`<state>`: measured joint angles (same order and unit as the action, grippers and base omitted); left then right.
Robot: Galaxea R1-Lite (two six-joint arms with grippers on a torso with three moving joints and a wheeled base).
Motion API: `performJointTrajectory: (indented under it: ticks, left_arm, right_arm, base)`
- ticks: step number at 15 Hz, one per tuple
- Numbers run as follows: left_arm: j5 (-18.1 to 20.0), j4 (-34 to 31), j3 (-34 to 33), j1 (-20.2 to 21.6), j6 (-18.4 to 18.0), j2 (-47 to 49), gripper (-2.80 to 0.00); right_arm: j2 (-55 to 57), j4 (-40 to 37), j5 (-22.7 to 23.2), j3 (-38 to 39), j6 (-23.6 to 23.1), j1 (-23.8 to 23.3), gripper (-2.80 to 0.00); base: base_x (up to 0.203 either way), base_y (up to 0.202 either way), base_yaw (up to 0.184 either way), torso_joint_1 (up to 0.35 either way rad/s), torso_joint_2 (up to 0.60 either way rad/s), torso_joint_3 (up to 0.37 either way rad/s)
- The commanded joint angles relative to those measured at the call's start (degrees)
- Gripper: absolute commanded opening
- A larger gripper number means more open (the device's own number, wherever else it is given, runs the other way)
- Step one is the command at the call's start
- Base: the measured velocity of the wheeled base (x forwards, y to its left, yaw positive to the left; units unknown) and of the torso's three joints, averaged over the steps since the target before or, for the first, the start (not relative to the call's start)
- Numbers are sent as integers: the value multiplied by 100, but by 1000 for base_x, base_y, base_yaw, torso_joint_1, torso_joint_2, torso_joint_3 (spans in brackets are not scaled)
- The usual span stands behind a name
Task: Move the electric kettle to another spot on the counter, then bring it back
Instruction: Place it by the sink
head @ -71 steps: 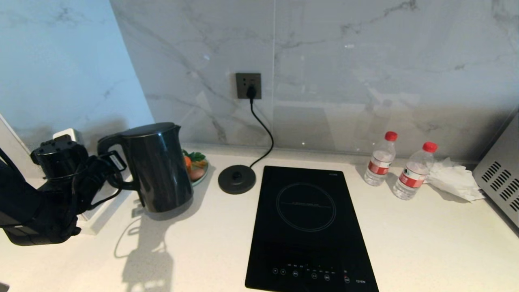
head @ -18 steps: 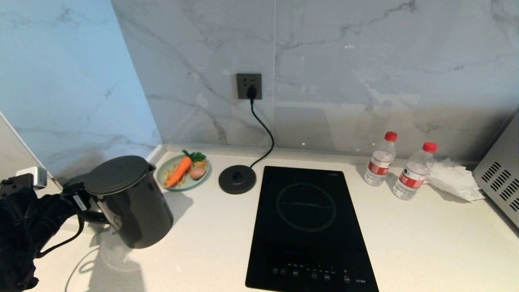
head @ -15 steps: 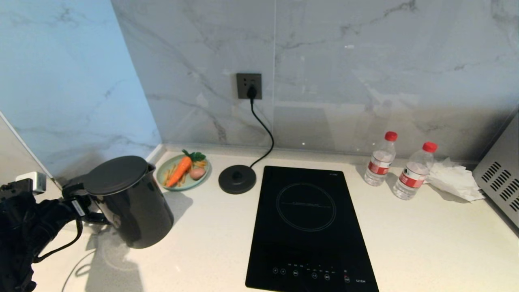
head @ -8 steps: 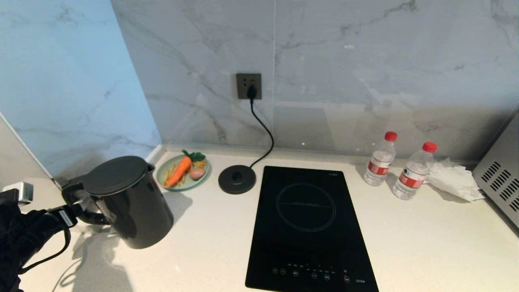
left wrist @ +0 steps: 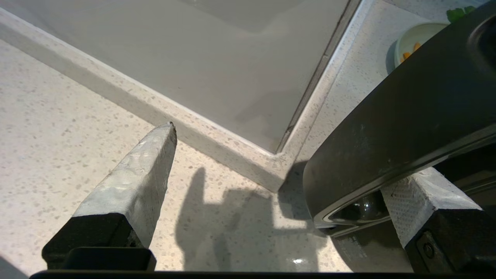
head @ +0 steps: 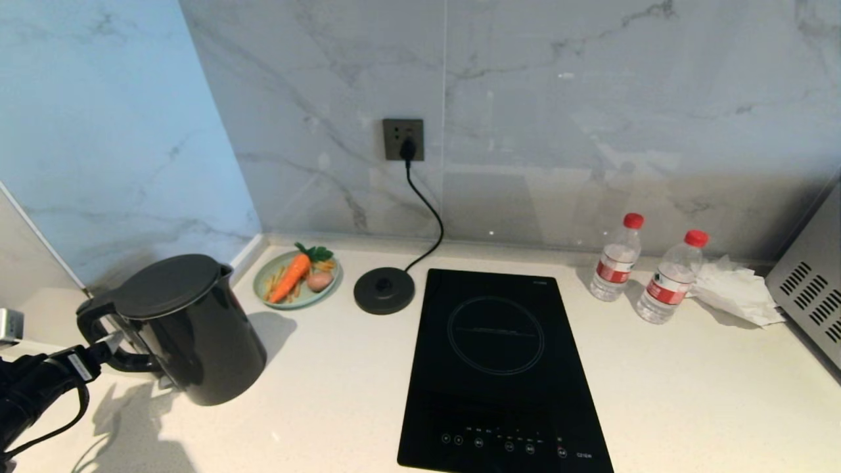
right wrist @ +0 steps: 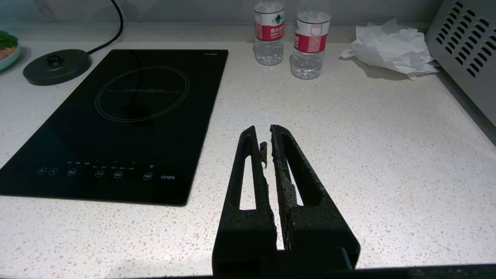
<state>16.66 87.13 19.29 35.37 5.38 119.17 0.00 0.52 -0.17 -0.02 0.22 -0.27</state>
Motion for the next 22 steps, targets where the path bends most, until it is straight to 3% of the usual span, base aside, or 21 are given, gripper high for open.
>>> performJointTrajectory:
  ticks: [1,5,8,14,22]
  left_arm:
    - [5,53,7,-99,6,-114,0]
    - [-86,54,-2,-642,16,-277,0]
    - [-79,54,-397,-882,10,-490,0]
    - [-67,54,-452,-363,-28,-447,0]
    - [33,53,-1130,-365,-43,-694,0]
  right_arm:
    - [0,6,0,-3,-4,0,-280]
    - [0,0,0,2,2,0,-280]
    - [0,9,0,2,-3,0,-280]
    - [0,9,0,2,-4,0,-280]
    - [0,1,7,2,-1,0,-280]
  base:
    - [0,0,0,0,0,0]
    - [0,0,0,0,0,0]
    - [0,0,0,0,0,0]
    - [0,0,0,0,0,0]
    - [0,0,0,0,0,0]
